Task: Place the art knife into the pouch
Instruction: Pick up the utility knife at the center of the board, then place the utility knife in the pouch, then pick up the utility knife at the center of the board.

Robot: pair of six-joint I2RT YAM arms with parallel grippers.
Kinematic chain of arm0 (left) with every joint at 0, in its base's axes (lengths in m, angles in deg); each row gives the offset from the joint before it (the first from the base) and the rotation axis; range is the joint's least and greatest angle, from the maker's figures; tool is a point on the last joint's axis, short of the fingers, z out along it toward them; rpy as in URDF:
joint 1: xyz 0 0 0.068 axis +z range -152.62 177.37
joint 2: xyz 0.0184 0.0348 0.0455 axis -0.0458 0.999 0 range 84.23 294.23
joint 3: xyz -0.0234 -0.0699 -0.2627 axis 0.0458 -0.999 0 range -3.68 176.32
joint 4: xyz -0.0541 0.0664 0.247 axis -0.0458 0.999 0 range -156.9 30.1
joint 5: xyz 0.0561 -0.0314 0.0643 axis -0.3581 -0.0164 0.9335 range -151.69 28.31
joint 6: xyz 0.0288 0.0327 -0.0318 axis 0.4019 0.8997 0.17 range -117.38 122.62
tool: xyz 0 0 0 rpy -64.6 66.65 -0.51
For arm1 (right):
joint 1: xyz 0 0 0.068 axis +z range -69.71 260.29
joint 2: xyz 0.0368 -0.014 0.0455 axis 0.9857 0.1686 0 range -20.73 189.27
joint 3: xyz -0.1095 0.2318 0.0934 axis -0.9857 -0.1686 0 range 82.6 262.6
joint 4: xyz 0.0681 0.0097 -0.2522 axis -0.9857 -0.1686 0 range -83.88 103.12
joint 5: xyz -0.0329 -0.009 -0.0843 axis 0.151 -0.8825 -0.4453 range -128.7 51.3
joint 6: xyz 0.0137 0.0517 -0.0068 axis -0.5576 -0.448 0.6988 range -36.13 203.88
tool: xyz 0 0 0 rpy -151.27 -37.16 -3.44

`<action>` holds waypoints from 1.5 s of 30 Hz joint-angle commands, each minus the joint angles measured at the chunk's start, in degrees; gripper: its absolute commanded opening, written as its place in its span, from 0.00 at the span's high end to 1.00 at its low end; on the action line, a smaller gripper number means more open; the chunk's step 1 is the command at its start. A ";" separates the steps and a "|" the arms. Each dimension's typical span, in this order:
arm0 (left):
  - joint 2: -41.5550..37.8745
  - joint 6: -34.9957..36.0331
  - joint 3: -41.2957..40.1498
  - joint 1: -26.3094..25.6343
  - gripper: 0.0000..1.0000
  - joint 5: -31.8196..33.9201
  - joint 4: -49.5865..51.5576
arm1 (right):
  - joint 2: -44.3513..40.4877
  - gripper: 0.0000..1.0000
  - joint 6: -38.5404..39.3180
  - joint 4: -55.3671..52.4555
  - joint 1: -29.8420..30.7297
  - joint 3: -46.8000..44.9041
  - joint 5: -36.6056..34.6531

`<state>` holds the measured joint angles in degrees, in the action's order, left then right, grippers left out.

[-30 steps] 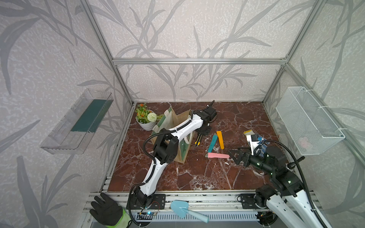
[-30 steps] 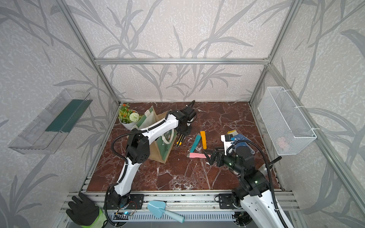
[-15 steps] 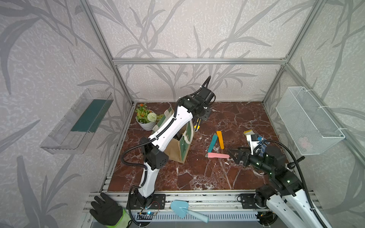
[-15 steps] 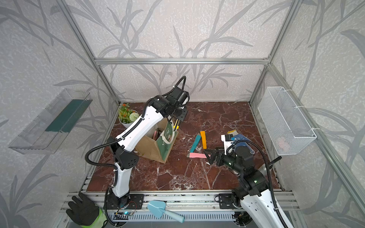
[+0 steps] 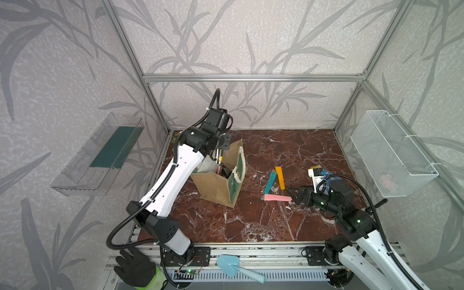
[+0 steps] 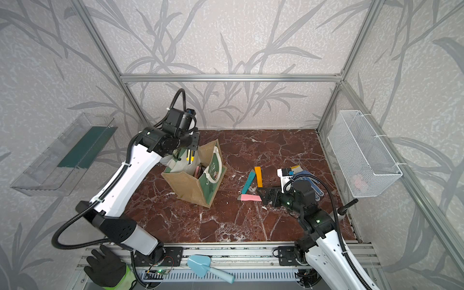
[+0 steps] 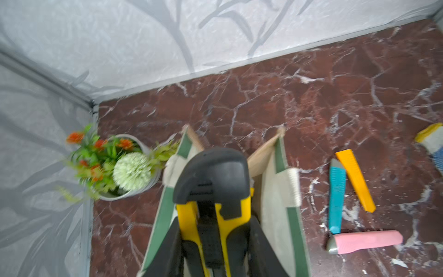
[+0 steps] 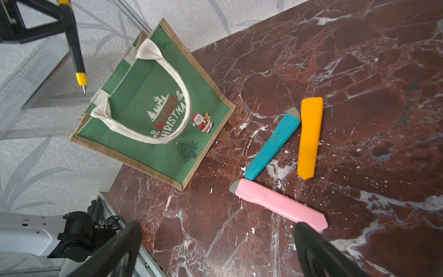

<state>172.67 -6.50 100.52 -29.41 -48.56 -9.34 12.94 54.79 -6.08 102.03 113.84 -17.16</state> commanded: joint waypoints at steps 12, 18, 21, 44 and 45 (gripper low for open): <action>2.92 -0.38 -11.16 3.85 0.82 0.70 -7.09 | 6.25 0.01 0.46 2.94 0.05 2.13 1.59; 4.37 -2.12 -13.66 3.67 0.64 -3.15 -7.95 | 10.57 0.01 -2.43 -1.48 0.01 1.86 -7.60; 4.62 -0.35 -10.82 3.23 0.52 -9.07 -3.51 | 15.45 0.01 -1.59 -5.75 -0.03 3.50 -10.03; -8.57 -6.28 -22.24 -18.09 0.01 -11.46 -13.61 | 53.85 0.37 5.55 -8.41 -0.06 26.29 -15.20; -8.36 -6.17 -22.32 -18.74 0.01 -11.32 -13.68 | 55.95 0.37 5.56 -9.27 -0.03 28.27 -16.58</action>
<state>165.13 -11.70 78.40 -46.61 -59.25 -19.26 65.25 58.18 -14.28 102.03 137.75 -30.58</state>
